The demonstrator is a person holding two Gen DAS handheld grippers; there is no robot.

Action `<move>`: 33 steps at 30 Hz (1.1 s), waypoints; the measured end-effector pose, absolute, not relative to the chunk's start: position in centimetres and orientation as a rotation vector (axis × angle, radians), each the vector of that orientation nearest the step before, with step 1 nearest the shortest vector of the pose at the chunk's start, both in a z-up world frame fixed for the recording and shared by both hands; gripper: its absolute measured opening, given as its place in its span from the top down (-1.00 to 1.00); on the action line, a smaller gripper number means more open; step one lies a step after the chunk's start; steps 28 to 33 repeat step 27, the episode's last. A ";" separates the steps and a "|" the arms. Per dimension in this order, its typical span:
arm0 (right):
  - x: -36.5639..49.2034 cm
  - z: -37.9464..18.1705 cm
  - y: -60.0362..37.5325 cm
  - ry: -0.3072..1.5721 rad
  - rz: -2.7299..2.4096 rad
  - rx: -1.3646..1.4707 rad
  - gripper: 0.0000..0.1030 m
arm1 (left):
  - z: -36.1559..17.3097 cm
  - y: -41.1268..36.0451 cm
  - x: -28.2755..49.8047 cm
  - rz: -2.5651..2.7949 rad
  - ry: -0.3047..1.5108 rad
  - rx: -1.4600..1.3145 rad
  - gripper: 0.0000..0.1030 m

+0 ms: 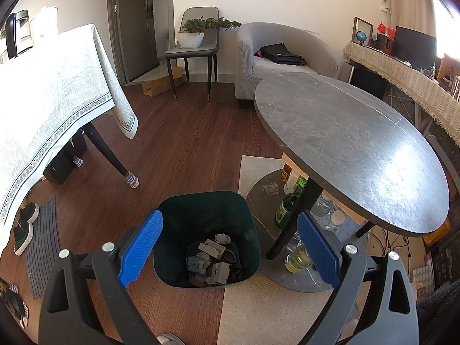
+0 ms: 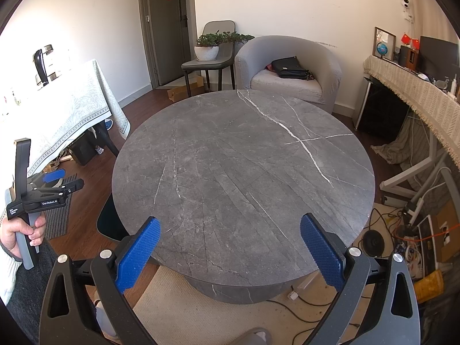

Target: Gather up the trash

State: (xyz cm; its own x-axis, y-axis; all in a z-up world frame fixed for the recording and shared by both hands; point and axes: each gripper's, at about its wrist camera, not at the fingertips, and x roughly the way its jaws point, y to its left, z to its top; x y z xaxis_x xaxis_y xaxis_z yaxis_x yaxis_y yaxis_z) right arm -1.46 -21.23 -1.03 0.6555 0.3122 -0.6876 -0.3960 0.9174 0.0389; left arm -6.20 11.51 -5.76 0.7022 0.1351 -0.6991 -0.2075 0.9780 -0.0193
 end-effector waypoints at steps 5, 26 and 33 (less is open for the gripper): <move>-1.5 -1.0 -21.2 0.756 0.403 -0.118 -0.92 | -5.8 11.5 -6.2 0.191 0.770 -0.097 -0.87; -1.4 -1.0 -21.2 0.757 0.401 -0.118 -0.92 | -5.7 11.4 -6.1 0.188 0.772 -0.102 -0.90; -1.5 -1.1 -21.2 0.757 0.401 -0.118 -0.92 | -5.7 11.5 -6.1 0.187 0.773 -0.102 -0.91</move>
